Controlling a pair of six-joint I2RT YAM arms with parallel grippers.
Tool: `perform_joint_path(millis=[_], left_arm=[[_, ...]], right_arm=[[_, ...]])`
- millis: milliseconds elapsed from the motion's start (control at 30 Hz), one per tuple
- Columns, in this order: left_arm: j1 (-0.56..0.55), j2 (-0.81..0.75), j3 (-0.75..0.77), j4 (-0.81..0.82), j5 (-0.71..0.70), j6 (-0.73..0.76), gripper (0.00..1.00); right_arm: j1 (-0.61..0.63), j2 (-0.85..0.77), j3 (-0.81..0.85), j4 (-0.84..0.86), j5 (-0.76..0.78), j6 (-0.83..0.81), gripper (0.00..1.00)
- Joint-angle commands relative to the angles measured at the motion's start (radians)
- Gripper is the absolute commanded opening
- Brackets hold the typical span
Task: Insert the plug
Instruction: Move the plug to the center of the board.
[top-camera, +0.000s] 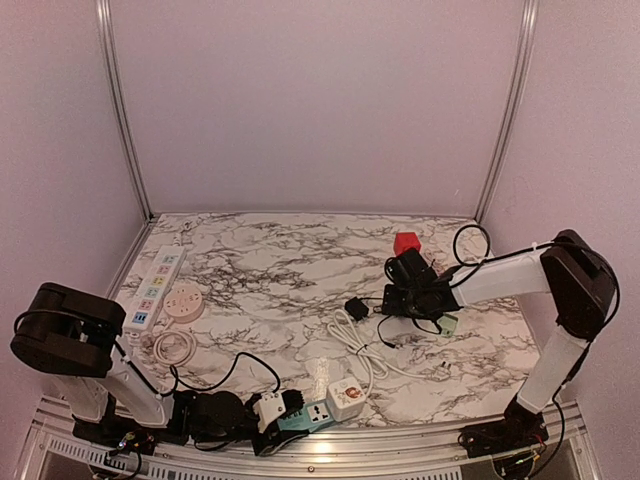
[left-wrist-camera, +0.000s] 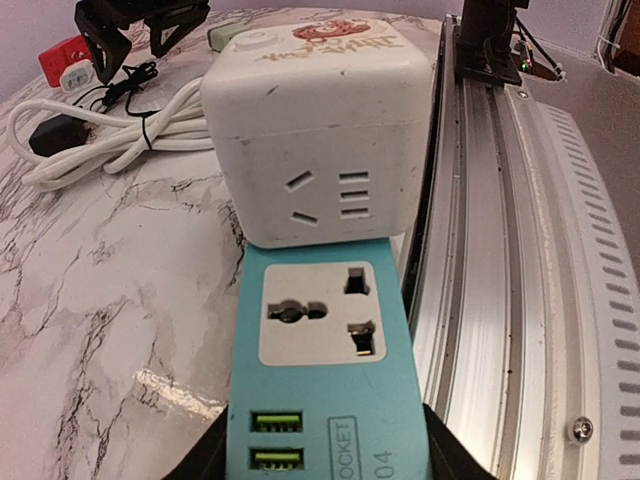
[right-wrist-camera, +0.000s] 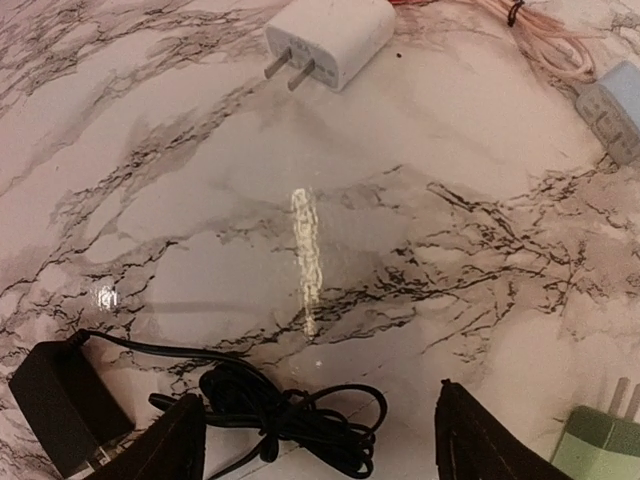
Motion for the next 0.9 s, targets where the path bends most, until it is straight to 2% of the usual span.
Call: perform_joint_path(millis=[0,367,600,867], left_arm=[[-0.009,0.021,0.038,0.018,0.002,0.008,0.07],[-0.010,0.098,0.118,-0.048,0.017,0.005,0.08],[-0.010,0.081,0.103,-0.040,0.007,0.005,0.08],[-0.012,0.063,0.087,-0.034,0.000,0.007,0.08]], right_arm=[[-0.002,0.032,0.026,0.038,-0.064,-0.022,0.73],[0.069,0.100,0.093,0.006,-0.013,-0.067,0.71],[0.101,0.141,0.131,-0.010,-0.002,-0.081,0.71],[0.102,0.110,0.102,0.052,-0.047,-0.129,0.69]])
